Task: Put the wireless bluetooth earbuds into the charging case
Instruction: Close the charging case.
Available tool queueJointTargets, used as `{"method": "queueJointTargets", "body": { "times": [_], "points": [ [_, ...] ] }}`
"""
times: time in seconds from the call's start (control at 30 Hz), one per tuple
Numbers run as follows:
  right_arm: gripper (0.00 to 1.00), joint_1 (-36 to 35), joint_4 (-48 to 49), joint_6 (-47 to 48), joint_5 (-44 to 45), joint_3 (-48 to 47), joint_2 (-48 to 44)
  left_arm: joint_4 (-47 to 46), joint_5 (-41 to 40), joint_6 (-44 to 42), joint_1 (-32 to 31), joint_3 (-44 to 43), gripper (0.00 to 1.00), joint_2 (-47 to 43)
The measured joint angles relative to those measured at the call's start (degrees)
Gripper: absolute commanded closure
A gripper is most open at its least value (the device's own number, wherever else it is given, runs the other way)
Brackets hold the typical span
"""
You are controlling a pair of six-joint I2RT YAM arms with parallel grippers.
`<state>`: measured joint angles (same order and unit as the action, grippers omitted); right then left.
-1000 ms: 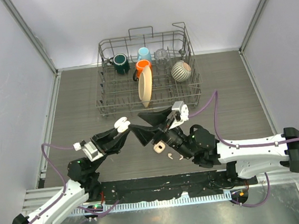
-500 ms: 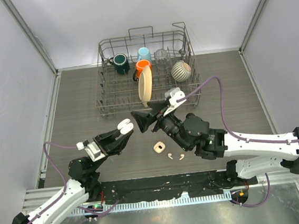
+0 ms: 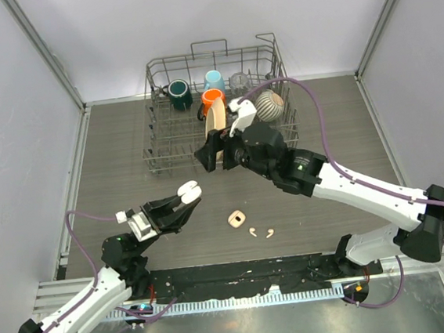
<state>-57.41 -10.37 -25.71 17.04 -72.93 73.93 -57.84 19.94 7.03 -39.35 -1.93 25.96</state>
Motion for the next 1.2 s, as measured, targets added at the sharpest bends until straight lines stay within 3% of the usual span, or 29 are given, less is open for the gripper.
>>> {"method": "queueJointTargets", "body": {
  "times": [0.73, 1.03, 1.2],
  "points": [
    [0.21, -0.1, -2.7, -4.5, -18.9, -0.2, 7.1, 0.9, 3.5, 0.5, 0.0, 0.0, 1.00, 3.9],
    [0.21, 0.0, -0.9, -4.4, -21.3, 7.5, 0.8, 3.0, 1.6, 2.6, -0.4, 0.0, 1.00, 3.8],
    [0.18, 0.0, -0.3, -5.2, -15.9, 11.0, -1.9, 7.5, -0.5, 3.9, -0.6, -0.7, 1.00, 3.3]
  ]
}}
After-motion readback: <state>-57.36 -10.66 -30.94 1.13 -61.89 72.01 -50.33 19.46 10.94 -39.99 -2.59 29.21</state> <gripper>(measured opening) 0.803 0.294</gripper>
